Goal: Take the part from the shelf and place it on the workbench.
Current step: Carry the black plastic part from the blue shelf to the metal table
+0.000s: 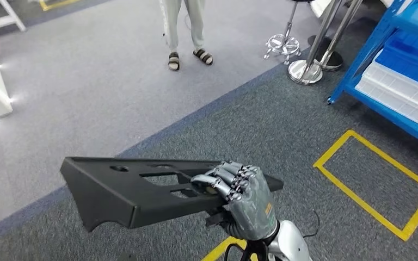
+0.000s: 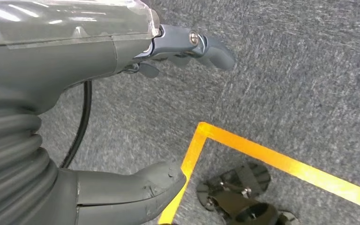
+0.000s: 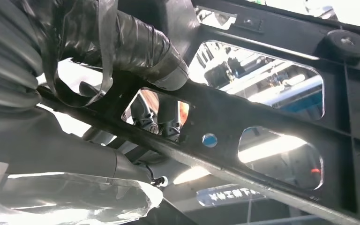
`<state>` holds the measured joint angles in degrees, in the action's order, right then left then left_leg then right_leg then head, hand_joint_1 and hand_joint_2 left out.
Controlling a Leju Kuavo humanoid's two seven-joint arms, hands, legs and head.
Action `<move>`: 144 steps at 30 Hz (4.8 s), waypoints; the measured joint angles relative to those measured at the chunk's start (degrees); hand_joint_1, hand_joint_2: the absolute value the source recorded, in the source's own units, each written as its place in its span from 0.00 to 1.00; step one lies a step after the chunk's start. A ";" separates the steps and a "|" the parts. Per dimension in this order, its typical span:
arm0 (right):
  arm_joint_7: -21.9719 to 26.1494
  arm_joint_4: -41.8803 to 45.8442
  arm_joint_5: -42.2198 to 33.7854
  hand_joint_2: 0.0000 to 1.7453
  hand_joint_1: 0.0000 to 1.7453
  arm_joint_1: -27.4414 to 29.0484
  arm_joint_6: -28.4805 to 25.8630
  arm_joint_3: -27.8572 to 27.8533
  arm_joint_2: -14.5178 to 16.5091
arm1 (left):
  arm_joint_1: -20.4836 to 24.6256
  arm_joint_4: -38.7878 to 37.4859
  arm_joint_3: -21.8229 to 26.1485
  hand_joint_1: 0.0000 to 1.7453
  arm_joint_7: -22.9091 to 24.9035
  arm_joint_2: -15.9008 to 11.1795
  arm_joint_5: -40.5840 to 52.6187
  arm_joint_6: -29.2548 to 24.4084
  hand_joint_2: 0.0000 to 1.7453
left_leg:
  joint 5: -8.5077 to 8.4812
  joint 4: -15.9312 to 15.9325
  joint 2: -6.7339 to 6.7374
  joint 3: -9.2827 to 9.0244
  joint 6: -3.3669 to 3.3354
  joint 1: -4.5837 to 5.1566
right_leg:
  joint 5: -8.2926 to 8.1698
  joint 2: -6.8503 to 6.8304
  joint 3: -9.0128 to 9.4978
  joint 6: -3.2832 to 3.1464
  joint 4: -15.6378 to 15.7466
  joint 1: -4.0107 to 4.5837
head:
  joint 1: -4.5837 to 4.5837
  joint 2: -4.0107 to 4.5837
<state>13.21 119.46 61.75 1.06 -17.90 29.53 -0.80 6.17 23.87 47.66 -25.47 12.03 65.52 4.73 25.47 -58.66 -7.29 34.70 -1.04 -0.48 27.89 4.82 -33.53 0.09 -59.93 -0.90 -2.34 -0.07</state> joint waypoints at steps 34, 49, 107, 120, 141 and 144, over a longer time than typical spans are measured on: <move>-0.06 0.89 0.70 1.00 1.00 1.21 0.67 -1.43 0.09 | -0.06 0.72 -1.27 0.00 0.05 0.20 -0.36 0.22 1.00 | 1.06 -0.95 1.24 0.19 0.94 0.00 | -0.70 -2.90 0.70 -0.97 1.22 -0.21 | -0.09 0.01; -0.75 0.63 -0.74 1.00 1.00 -5.12 3.50 -1.44 1.03 | 1.01 2.37 -1.65 0.00 0.95 -0.13 -2.16 0.46 1.00 | -0.54 0.86 8.46 -0.35 -0.60 0.20 | 1.45 -10.46 2.27 0.62 0.79 0.47 | -0.09 -0.01; 3.31 -2.52 -7.91 1.00 1.00 -10.07 7.43 1.15 1.81 | -5.12 -2.92 -11.91 0.00 22.69 -5.20 17.92 4.80 1.00 | 0.19 -0.12 10.73 0.02 0.90 -0.05 | 0.41 -10.75 1.45 -0.57 1.06 0.99 | 0.01 -0.01; 3.40 -3.67 -9.48 1.00 1.00 -11.14 8.33 2.50 1.92 | -5.80 -5.98 -13.03 0.00 24.52 -5.78 20.11 9.39 1.00 | -0.47 0.25 1.75 -0.35 -1.13 0.11 | 0.66 -2.46 -1.51 -0.12 -3.75 0.29 | 0.03 -0.01; 2.84 -3.62 -8.66 1.00 1.00 -11.70 9.02 2.80 1.94 | -6.31 -6.38 -12.56 0.00 22.33 -6.63 20.22 7.72 1.00 | 0.34 -0.37 8.02 -0.40 -0.28 -0.21 | 0.93 -11.10 1.88 0.93 0.61 0.37 | 0.02 0.00; 2.77 -3.62 -8.40 1.00 1.00 -11.87 9.29 2.82 1.90 | -6.17 -6.38 -12.23 0.00 21.43 -6.63 19.87 7.53 1.00 | 0.11 -0.20 6.40 -0.40 -1.02 -0.22 | 5.41 -6.62 -1.35 1.36 -6.86 0.08 | 0.03 0.00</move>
<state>15.98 115.85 53.35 -10.80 -8.61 32.35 1.09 -0.01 17.49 35.43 -4.04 5.40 85.40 12.26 25.58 -58.86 -0.89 34.29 -2.06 -0.70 33.30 -1.80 -34.88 1.45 -66.79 -0.82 -2.31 -0.07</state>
